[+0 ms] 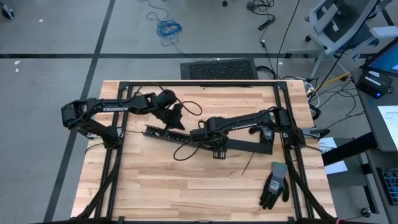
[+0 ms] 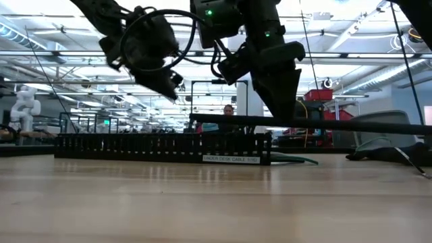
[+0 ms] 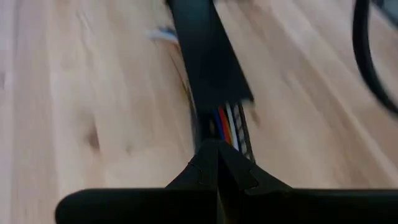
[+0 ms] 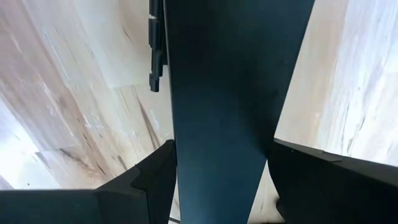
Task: Ziptie cables
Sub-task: Close the black cable duct cover
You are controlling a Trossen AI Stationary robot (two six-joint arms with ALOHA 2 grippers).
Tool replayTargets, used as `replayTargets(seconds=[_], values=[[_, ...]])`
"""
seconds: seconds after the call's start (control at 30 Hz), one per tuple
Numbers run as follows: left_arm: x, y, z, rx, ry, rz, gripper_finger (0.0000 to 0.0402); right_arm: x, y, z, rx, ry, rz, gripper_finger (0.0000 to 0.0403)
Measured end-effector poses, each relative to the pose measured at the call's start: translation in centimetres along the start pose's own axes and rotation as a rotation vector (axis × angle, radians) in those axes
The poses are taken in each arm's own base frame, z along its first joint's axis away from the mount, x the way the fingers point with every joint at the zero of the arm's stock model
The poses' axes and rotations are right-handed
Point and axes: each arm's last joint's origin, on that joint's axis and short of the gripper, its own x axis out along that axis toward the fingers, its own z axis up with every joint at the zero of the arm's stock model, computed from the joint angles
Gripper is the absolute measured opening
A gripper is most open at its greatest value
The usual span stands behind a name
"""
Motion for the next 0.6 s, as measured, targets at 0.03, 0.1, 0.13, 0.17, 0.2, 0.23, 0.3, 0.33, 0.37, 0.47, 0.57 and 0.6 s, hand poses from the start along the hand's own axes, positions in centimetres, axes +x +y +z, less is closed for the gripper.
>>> replayTargets(seconds=[0.03,0.1,0.13,0.17,0.2,0.23,0.3,0.33,0.37,0.47,0.57,0.6], values=[[0.2,-0.1,0.4,-0.005,-0.022,0.002,0.0000,0.0,0.0,0.0,0.004,-0.001,0.001,0.0201],[0.8,-0.5,1.2,0.004,-0.068,-0.007,0.0000,0.0,0.0,0.1,0.011,-0.008,0.003,0.0201],[1.2,-0.7,1.6,0.011,-0.093,-0.014,0.0000,0.0,0.0,0.1,0.014,-0.015,0.004,0.0201],[1.6,-0.9,2.0,0.010,-0.111,-0.021,0.0000,0.0,0.0,0.2,0.016,-0.018,0.005,0.0201],[2.1,-1.2,2.2,0.008,-0.121,-0.033,0.0000,0.0,0.0,0.2,0.018,-0.019,0.005,0.0201],[2.6,-1.5,2.4,0.015,-0.127,-0.043,0.0000,0.0,0.0,0.2,0.018,-0.020,0.006,0.0201],[3.8,-1.8,2.5,0.029,-0.119,-0.052,0.0000,0.0,0.1,0.3,0.019,-0.027,0.007,0.0201],[4.4,-1.9,2.4,0.030,-0.110,-0.057,0.0000,0.0,0.1,0.3,0.022,-0.027,0.007,0.0201],[5.0,-1.9,2.3,0.032,-0.104,-0.058,0.0000,0.0,0.1,0.3,0.029,-0.027,0.007,0.0201],[5.8,-1.7,2.4,0.039,-0.119,-0.020,0.0000,0.0,0.2,0.3,0.039,-0.028,0.013,0.0201],[6.2,-1.5,2.4,0.032,-0.120,-0.001,0.0000,0.0,0.4,0.3,0.038,-0.033,0.014,0.0201],[6.3,-1.4,2.3,0.031,-0.114,0.016,0.0000,0.0,0.5,0.3,0.042,-0.037,0.019,0.0201]])
